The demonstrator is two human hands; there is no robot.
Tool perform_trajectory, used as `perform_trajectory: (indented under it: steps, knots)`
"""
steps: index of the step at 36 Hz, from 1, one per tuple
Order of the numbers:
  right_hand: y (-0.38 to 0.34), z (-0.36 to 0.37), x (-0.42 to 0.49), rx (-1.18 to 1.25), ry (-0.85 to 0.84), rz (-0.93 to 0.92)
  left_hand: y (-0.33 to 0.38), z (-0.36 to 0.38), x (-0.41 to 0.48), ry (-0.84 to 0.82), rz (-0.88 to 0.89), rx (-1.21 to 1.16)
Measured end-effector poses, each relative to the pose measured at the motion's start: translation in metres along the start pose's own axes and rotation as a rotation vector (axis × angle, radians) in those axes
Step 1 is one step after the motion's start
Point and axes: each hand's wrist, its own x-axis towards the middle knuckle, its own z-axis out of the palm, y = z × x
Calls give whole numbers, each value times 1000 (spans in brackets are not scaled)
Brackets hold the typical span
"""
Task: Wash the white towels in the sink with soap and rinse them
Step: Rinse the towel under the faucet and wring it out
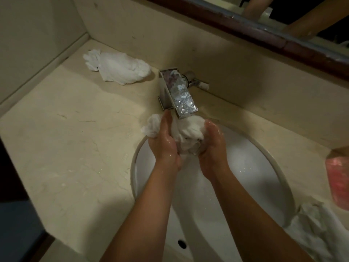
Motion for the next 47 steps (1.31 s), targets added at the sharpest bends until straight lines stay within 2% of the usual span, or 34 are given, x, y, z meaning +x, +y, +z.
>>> perform_trajectory:
  steps: [5, 7, 12, 16, 19, 21, 23, 26, 30, 36, 39, 44, 47]
  knots:
    - [-15, 6, 4, 228, -143, 416, 8, -3, 2, -51, 90, 48]
    - [-20, 9, 7, 225, -204, 483, 9, -5, 2, -103, 81, 35]
    - [-18, 5, 7, 92, -219, 303, 16, -8, 1, -216, -17, 93]
    - [-10, 2, 4, 270, -172, 216, 24, -4, -1, -136, -70, 187]
    - [-15, 2, 7, 295, -111, 128, 26, -8, -7, -259, -218, 149]
    - [-18, 3, 6, 234, -141, 97, 26, -9, -9, -287, -248, 85]
    - [-18, 5, 4, 180, -168, 104, 22, -11, -7, -209, -234, 50]
    - [-16, 5, 3, 143, -113, 160, 19, -10, -5, -142, -162, -2]
    - [-12, 1, 4, 86, -26, 306, 25, -10, -4, -173, -85, 28]
    - [-17, 16, 6, 146, -171, 391, 29, -14, -7, -299, -11, 67]
    - [-14, 15, 13, 134, -182, 341, 26, -16, -2, -265, 49, 85]
    - [-14, 7, 20, 194, -132, 193, 11, -20, 4, -86, 71, 227]
    - [-15, 3, 23, 165, -32, 108, 10, -15, -4, -63, 13, 243]
